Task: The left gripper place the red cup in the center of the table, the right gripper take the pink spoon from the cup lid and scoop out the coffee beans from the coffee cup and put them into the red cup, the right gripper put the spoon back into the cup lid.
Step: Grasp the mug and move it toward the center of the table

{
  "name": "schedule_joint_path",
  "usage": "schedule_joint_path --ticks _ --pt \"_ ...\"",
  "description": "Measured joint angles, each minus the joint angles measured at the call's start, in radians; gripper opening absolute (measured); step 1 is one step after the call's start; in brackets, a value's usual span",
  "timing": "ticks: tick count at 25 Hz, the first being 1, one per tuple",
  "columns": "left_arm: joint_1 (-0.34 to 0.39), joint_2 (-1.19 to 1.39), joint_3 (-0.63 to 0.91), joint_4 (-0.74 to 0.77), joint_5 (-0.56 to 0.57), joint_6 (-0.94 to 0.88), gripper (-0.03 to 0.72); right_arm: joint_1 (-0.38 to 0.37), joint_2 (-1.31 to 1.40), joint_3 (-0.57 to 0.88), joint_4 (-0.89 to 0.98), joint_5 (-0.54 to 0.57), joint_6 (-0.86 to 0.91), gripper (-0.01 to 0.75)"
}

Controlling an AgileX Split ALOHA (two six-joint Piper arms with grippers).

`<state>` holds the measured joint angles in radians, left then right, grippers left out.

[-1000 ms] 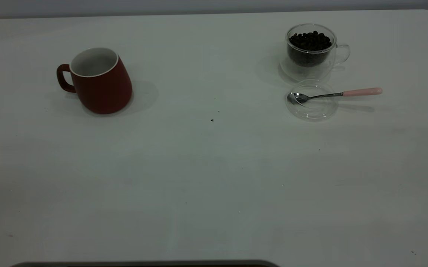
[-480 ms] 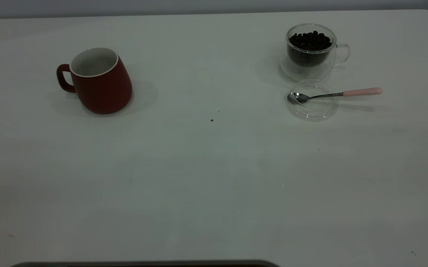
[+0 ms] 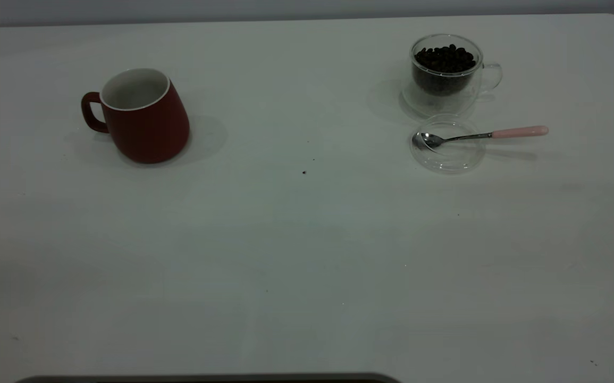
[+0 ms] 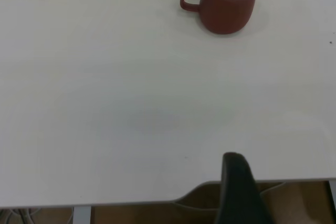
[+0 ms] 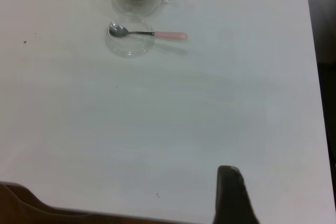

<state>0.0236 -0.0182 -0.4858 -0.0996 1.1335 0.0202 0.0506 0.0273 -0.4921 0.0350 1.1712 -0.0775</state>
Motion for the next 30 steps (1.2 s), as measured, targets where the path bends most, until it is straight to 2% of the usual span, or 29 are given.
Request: schedule_joint_path --ticks 8,15,22,30 --pt "0.000 0.104 -0.001 -0.017 -0.011 -0.020 0.494 0.000 0.000 0.000 0.000 0.000 0.000 0.502" --pt "0.000 0.477 -0.076 0.035 -0.161 -0.063 0.494 0.000 0.000 0.000 0.000 0.000 0.000 0.502" --pt "0.000 0.859 -0.225 0.001 -0.346 0.060 0.494 0.000 0.000 0.000 0.000 0.000 0.000 0.502" --pt "0.000 1.398 -0.483 0.141 -0.390 0.085 0.494 0.000 0.000 0.000 0.000 0.000 0.000 0.502"
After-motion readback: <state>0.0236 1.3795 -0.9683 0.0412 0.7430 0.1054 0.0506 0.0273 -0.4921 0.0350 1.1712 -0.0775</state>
